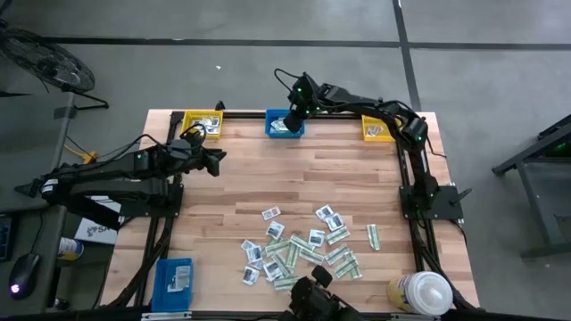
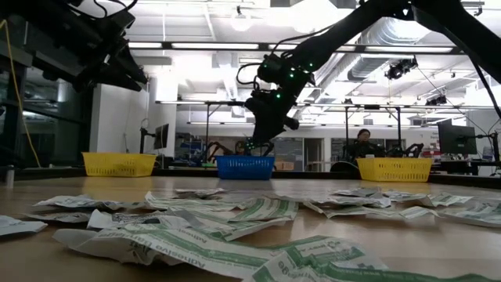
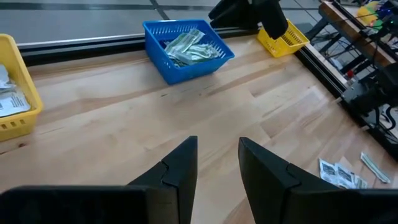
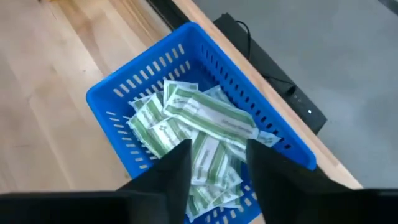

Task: Pick & Place First Aid Supplies
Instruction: Put the orange ointment pack into the right yellow bin

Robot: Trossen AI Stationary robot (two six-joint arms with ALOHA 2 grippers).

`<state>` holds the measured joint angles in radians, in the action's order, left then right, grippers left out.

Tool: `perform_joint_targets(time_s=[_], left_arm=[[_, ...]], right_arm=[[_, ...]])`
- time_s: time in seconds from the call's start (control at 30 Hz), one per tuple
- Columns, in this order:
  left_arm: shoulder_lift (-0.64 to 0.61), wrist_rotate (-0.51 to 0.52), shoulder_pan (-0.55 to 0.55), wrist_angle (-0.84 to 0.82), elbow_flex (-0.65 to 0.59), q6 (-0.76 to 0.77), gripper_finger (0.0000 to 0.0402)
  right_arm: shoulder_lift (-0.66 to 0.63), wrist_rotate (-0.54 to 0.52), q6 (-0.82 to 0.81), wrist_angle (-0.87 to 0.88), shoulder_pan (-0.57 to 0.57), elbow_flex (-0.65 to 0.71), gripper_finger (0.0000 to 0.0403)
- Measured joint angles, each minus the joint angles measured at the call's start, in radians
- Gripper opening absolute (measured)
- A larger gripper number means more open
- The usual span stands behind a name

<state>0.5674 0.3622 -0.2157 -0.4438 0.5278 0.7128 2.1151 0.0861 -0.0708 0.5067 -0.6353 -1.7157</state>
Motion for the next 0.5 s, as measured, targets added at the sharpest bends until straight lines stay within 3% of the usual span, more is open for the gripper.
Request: perform_joint_targets(time_s=[0.2, 0.5], left_arm=[[0.000, -0.008, 0.000, -0.001, 0.000, 0.000, 0.0117], [0.000, -0.047, 0.000, -0.048, 0.000, -0.011, 0.0117]], right_arm=[[-0.033, 0.017, -0.044, 0.077, 0.000, 0.002, 0.0187], [-0.158, 0.120, -0.160, 0.306, 0.016, 0.001, 0.0186]])
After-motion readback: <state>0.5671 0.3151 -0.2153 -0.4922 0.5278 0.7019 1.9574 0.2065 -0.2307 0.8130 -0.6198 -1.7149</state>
